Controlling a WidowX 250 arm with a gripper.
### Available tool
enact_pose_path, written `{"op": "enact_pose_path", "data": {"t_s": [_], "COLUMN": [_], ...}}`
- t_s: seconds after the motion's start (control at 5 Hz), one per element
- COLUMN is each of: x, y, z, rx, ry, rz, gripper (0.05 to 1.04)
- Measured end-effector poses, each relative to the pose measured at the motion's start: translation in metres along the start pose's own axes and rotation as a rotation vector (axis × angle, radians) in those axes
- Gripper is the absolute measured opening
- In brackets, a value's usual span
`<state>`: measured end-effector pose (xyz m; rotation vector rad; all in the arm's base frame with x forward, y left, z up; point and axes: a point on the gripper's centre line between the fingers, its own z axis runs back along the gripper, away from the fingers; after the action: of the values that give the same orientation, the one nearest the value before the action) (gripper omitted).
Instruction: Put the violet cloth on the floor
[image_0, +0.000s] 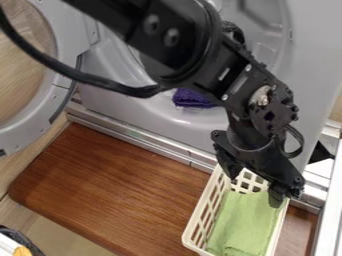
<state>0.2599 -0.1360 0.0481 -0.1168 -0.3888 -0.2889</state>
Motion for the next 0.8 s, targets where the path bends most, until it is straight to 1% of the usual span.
{"op": "enact_pose_path", "data": {"t_s": [0.2, 0.4, 0.6, 0.8], "x": [-0.007, -0.016, -0.022, -0.013], "y": [0.002, 0.035, 0.061, 0.082], "z": [-0.005, -0.003, 0.001, 0.013], "rx": [0.011, 0.094, 0.145, 0.177], "ry": [0.027, 0.010, -0.027, -0.099], "rz": [0.008, 0.128, 0.225, 0.293], "gripper": [1.001, 1.001, 1.001, 1.001]}}
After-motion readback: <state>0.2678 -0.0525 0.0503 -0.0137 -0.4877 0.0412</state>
